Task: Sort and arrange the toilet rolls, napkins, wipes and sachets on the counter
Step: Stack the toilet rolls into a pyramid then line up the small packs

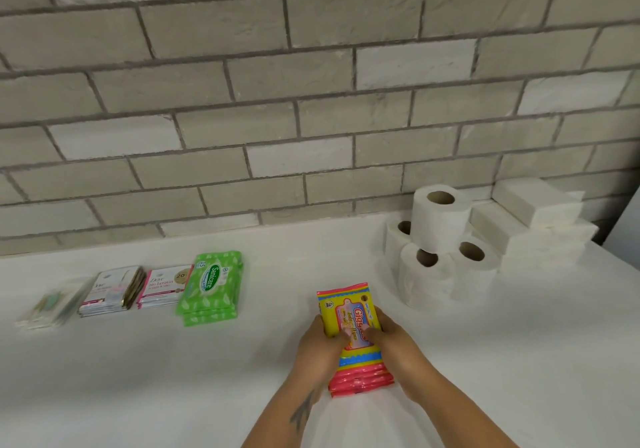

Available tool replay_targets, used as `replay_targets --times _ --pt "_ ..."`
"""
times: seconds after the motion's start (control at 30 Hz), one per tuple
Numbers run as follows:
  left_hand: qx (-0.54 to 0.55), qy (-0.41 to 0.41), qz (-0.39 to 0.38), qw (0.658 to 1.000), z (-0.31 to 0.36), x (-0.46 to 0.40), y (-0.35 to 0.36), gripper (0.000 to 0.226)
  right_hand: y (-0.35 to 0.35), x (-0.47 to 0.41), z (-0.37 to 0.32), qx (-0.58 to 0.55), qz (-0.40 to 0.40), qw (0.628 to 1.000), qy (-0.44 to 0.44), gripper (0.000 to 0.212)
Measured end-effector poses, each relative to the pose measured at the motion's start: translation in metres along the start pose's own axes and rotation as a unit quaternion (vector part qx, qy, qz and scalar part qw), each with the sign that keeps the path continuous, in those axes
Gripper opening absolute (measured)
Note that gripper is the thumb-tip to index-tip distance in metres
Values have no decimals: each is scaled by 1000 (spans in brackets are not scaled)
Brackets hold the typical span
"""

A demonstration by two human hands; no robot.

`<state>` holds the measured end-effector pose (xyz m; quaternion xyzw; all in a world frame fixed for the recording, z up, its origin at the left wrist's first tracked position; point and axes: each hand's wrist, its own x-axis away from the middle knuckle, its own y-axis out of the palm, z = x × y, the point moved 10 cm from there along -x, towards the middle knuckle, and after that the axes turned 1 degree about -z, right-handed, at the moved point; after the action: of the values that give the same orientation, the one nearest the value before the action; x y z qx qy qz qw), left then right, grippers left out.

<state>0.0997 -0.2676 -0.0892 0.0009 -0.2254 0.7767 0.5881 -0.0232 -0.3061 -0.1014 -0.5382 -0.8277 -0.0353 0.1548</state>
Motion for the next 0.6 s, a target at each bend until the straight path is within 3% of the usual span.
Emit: replay_targets --times 0.13,0.23,0.3,0.4,0.43,0.5,0.6 --pt "74 6 -36 997 8 10 8 32 -5 8 -7 -16 -14 1000 -11 28" --pt "111 82 -117 984 25 24 17 50 -3 17 -11 0 -54 998 -38 55" --pt "63 141 -162 975 28 32 21 74 2 25 -11 9 -96 994 -48 68" --pt "-88 150 -175 969 9 33 28 106 12 26 -9 -81 -150 984 -43 62" --pt "-98 144 -166 971 10 35 27 106 16 27 -12 -116 -157 980 -47 54" --pt "-97 197 -95 971 23 34 20 71 19 27 -13 -168 -155 973 -39 44" --pt "61 146 -72 985 20 25 17 38 21 29 -11 -225 -151 962 -20 37"
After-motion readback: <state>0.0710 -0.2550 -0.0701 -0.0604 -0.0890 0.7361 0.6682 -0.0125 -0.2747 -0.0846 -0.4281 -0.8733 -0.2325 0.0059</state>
